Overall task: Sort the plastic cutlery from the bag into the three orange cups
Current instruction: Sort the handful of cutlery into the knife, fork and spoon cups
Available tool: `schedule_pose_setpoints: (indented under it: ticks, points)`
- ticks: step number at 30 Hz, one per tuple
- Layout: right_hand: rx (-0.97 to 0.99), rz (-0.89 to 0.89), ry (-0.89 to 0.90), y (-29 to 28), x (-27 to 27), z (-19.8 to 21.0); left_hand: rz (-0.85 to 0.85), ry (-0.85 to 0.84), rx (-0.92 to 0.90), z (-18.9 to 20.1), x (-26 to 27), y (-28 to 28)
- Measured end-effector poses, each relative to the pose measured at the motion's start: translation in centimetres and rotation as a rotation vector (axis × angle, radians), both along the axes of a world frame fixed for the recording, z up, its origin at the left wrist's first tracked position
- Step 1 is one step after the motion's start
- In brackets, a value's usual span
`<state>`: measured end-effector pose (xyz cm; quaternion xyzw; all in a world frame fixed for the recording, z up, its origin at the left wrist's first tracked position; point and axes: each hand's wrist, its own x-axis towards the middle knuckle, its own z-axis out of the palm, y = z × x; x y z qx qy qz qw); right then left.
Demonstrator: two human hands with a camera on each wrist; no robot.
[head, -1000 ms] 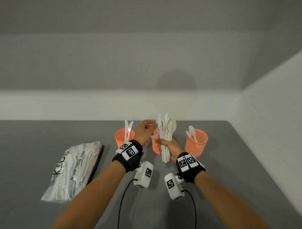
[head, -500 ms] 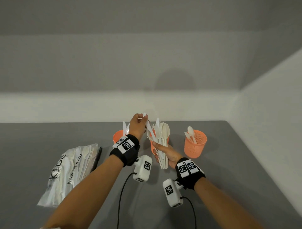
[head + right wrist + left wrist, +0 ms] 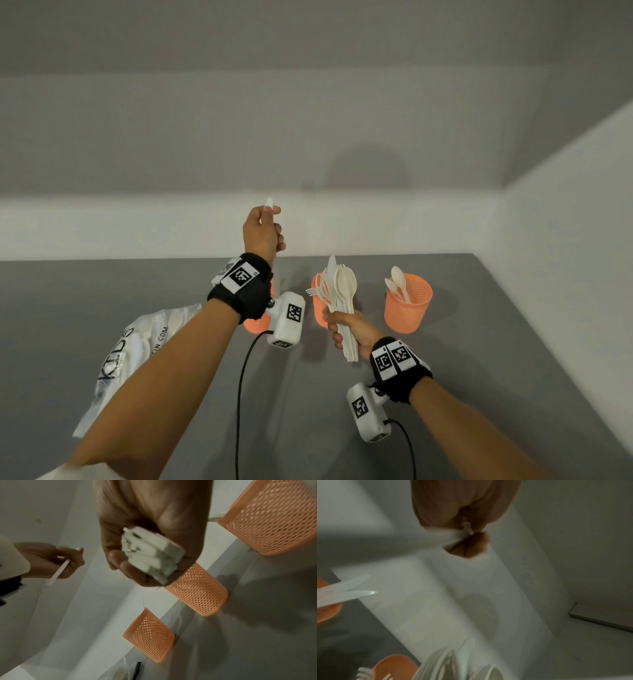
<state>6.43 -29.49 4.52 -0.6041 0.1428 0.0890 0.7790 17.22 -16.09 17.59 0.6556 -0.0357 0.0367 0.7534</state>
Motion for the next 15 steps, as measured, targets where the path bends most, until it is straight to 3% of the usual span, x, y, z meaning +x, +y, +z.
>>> schedule_pose_setpoints:
  ticks: [5,8,15]
  points:
    - [0.115,0.090,0.018,-0.3,0.0,0.8,-0.174,0.122,0.307,-3.0,-0.9,-0.8]
    - [0.129,0.139,0.018,-0.3,-0.1,1.2,-0.312,0.082,0.443,-3.9,-2.0,-1.1]
    - [0.123,0.201,0.010,-0.3,0.0,1.2,-0.344,0.014,0.434,-4.7,-1.8,-2.0]
